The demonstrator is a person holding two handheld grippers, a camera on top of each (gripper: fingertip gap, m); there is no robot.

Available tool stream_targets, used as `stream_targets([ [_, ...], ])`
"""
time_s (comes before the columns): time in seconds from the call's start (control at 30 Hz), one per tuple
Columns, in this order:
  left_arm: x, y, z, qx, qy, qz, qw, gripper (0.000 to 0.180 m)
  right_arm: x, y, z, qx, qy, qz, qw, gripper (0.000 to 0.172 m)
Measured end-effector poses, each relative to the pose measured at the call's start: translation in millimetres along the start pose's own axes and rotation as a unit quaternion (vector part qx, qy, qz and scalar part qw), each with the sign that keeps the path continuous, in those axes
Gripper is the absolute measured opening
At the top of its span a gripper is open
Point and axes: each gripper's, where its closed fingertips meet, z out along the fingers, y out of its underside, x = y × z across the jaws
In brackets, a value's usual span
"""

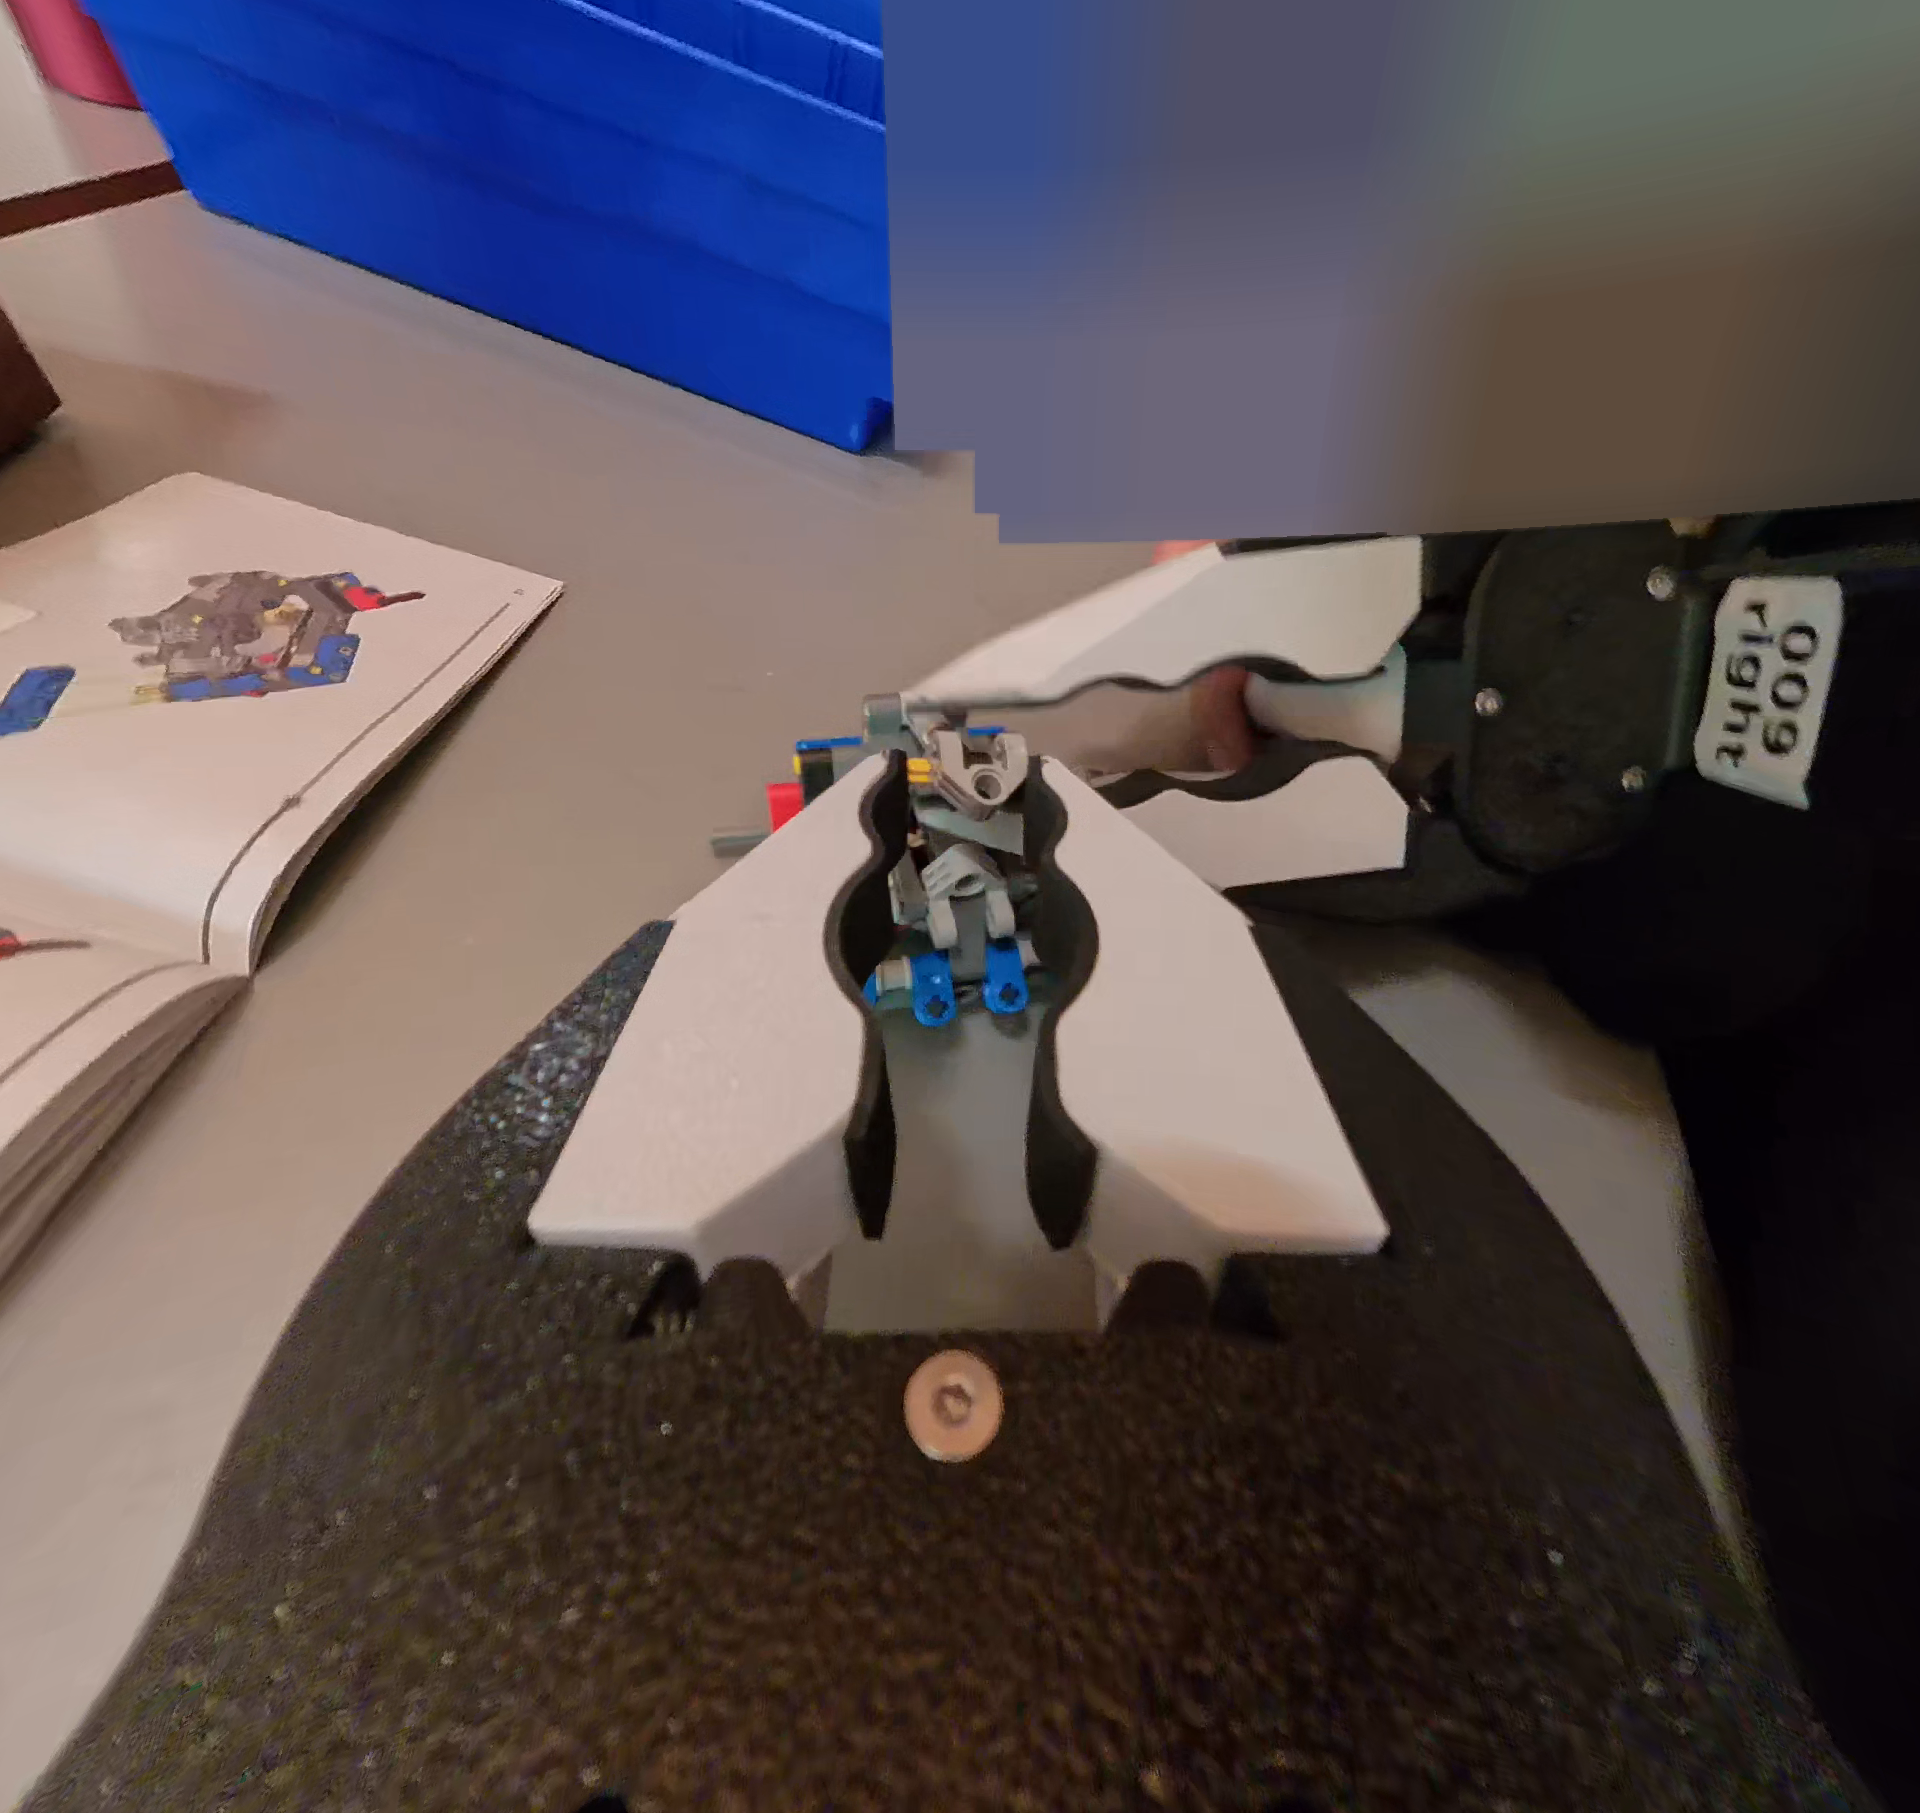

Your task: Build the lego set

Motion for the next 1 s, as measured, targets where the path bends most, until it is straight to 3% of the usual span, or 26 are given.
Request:
stream_targets([
  [0.13, 1, 1, -4, -0.006, 0.039, 0.037, 0.999, 0.019, -5, -3, 0, 0.016, -0.021, -0.001, 1.000, 0.011],
  [0.37, 1, 0, -6, -0.020, 0.061, 0.040, 0.997, 0.019, -5, -4, 0, 0.005, -0.006, -0.040, 0.999, 0.016],
  [0.7, 1, 1, -11, -0.117, 0.052, 0.070, 0.989, 0.019, -3, -7, 0, 0.007, -0.011, -0.033, 0.999, 0.020],
  [0.83, -1, -1, -12, -0.161, 0.058, 0.079, 0.982, 0.019, -5, -6, 3, -0.004, -0.022, -0.020, 1.000, 0.016],
  [0.9, -1, 2, -11, -0.183, 0.068, 0.084, 0.977, 0.019, -1, -5, 3, -0.017, -0.011, -0.024, 1.000, 0.005],
  [1.0, 1, -3, -9, -0.168, 0.065, 0.091, 0.979, 0.019, 2, -5, 1, -0.029, 0.000, -0.025, 0.999, 0.004],
])
